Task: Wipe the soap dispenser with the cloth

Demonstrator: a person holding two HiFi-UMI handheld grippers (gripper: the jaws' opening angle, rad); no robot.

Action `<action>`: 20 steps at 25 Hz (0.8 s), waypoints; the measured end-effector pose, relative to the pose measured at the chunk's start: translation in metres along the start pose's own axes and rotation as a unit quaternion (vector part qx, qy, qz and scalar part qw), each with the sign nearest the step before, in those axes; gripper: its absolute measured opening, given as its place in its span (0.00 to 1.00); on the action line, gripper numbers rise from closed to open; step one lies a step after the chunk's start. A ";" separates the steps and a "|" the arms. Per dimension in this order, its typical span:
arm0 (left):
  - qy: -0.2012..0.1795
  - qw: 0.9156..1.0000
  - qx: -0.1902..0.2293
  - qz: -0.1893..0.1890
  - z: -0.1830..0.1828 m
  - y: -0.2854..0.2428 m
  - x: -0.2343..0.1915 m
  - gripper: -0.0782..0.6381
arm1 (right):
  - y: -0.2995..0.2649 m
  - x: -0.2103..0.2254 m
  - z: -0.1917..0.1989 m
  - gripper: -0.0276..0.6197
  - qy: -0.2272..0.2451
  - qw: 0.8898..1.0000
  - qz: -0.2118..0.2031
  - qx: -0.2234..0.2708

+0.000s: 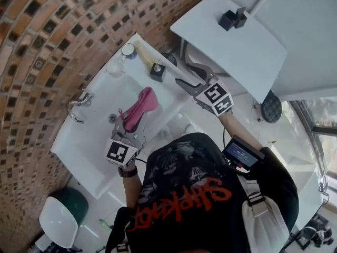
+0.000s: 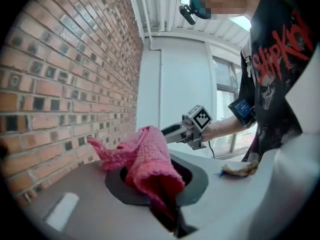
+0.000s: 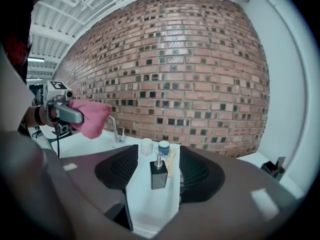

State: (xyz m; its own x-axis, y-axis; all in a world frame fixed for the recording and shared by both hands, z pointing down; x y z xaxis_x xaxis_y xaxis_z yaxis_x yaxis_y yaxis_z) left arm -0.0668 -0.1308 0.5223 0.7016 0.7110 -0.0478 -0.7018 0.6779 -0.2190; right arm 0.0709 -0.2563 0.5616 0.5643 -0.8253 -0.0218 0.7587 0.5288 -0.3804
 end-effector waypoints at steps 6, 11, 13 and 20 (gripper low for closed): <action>-0.013 0.994 0.004 0.110 -0.013 -0.056 0.030 0.18 | 0.080 0.007 -0.007 0.29 -0.036 0.997 0.054 0.035; -0.022 0.981 0.008 0.192 -0.031 -0.089 0.062 0.18 | 0.137 0.001 -0.021 0.16 -0.051 0.991 0.101 0.076; -0.028 0.974 0.005 0.223 -0.033 -0.100 0.077 0.18 | 0.157 -0.002 -0.022 0.12 -0.053 0.988 0.118 0.088; -0.037 0.953 -0.003 0.300 -0.046 -0.130 0.121 0.18 | 0.220 -0.012 -0.003 0.05 -0.073 0.974 0.190 0.101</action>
State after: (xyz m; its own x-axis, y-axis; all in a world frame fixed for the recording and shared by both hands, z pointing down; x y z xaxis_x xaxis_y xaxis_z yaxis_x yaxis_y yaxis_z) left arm 0.1154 -0.1415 0.5000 0.1637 0.9817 -0.0969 -0.9730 0.1445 -0.1802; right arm 0.2301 -0.1308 0.4751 0.8457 -0.5335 0.0130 0.5268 0.8307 -0.1800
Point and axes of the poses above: the fingertips, and each gripper's own axes: y backward along the fingers, x to its right, z out of its underside, the point moved 2 cm from there along y, backward along the fingers
